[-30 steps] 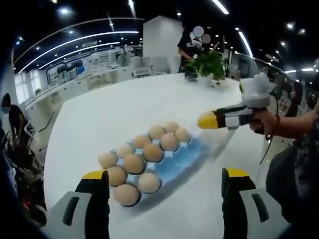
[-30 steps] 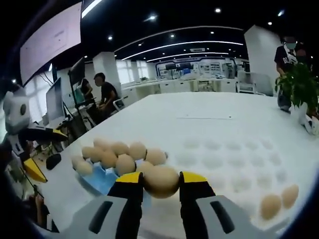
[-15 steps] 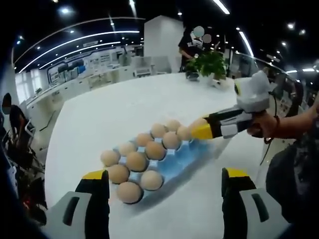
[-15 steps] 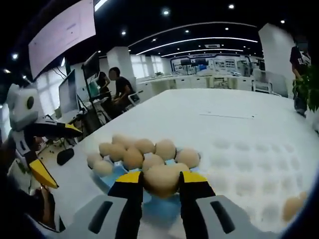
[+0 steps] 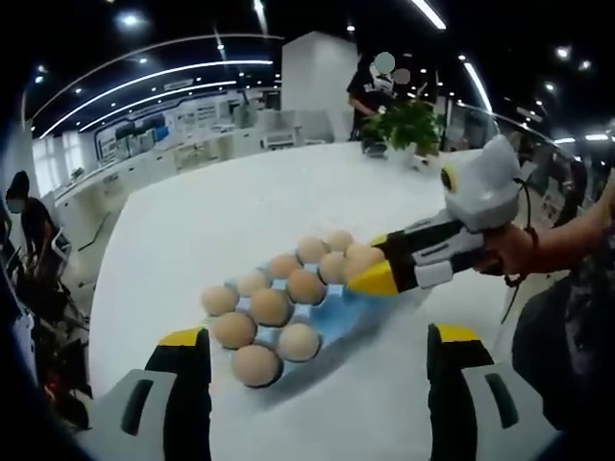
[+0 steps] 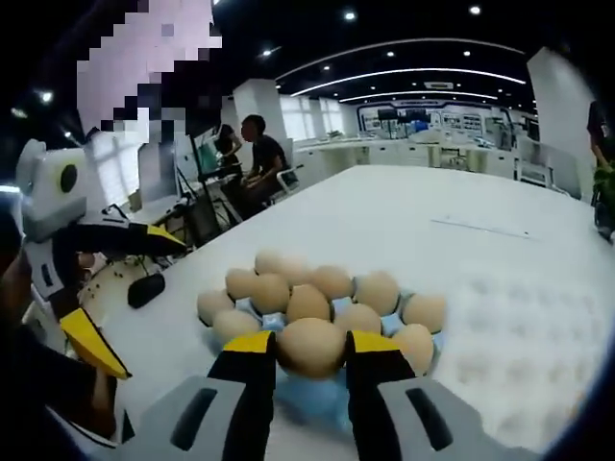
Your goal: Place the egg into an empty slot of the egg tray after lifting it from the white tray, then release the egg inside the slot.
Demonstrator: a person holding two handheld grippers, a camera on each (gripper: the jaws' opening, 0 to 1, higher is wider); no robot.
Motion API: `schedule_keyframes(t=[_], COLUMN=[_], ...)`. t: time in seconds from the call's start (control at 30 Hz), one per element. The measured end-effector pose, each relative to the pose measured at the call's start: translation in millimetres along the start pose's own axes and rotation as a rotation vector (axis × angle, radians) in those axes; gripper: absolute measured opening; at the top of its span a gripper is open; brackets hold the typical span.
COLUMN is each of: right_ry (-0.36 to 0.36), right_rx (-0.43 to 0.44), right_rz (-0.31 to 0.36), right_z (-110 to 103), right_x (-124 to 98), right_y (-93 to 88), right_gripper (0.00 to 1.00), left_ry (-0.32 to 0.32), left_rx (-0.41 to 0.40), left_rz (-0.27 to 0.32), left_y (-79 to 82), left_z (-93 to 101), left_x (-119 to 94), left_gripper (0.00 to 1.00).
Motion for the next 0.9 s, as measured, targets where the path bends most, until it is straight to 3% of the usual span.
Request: schedule_keyframes(t=[0.63,0.9], right_ry=[0.062,0.082], right_rx=[-0.082,-0.189], right_rz=[-0.061,-0.072], right_z=[-24,-24], right_x=[22,26], right_y=[-18.9,-18.3], right_gripper=[0.29,0.29], left_ry=[0.007,0.01], left_rx=[-0.019,-0.022], left_rz=[0.012,0.011], left_y=[-1.7,-3.8], left_z=[-0.5,1.5], left_x=[-7,-9], left_gripper=[0.95,0.95])
Point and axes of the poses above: the point that each gripper's makers call its tool centre point, and the gripper's own axes: x roughly forward along the fingers, z roughly to its right, y roughly out of its top, the point moved 1 cm from there along -x, roughly backward along the fingers, and after that the axes turned 4 degrees about x, right-handed, at the moved point
